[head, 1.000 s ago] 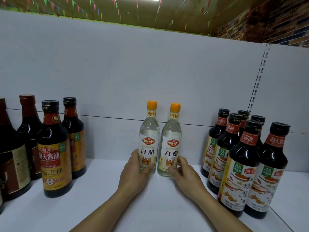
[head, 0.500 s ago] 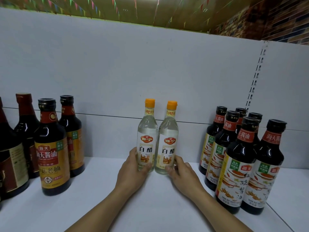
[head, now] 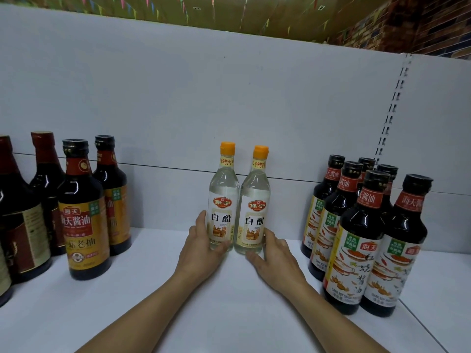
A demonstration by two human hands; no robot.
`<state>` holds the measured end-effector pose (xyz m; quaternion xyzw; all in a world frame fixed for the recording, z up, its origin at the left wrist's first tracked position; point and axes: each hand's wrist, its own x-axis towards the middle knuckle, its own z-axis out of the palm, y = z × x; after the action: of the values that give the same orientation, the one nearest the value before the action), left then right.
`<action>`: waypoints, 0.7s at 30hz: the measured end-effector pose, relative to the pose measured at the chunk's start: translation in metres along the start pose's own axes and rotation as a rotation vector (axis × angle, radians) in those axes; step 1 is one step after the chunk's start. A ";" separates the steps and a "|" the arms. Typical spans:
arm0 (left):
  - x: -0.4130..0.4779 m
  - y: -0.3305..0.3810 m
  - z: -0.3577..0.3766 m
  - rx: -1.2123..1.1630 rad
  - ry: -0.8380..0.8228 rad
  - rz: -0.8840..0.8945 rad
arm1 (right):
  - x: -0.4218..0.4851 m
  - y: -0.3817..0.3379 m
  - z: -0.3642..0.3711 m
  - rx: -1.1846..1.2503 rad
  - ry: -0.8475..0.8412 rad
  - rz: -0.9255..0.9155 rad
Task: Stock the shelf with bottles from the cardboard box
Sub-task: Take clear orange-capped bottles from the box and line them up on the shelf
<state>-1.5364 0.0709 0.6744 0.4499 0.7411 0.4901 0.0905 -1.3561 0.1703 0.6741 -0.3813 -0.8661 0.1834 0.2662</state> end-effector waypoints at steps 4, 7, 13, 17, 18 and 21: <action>-0.003 0.004 -0.002 0.031 0.013 -0.001 | -0.003 -0.004 -0.001 -0.030 0.029 -0.031; -0.007 0.008 -0.004 0.076 0.004 -0.004 | -0.005 -0.005 -0.002 -0.032 0.028 -0.041; -0.019 0.019 -0.012 0.176 -0.112 -0.080 | -0.008 -0.015 -0.008 -0.126 0.004 -0.037; -0.033 0.033 -0.024 0.185 -0.150 -0.204 | -0.006 -0.028 -0.015 -0.314 -0.126 0.008; -0.038 0.037 -0.027 0.195 -0.154 -0.232 | -0.006 -0.029 -0.020 -0.346 -0.167 0.020; -0.060 0.048 -0.037 0.210 -0.169 -0.296 | -0.009 -0.033 -0.039 -0.462 -0.299 -0.015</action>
<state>-1.4957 0.0069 0.7134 0.3824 0.8360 0.3519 0.1760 -1.3460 0.1468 0.7195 -0.3941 -0.9175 0.0330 0.0426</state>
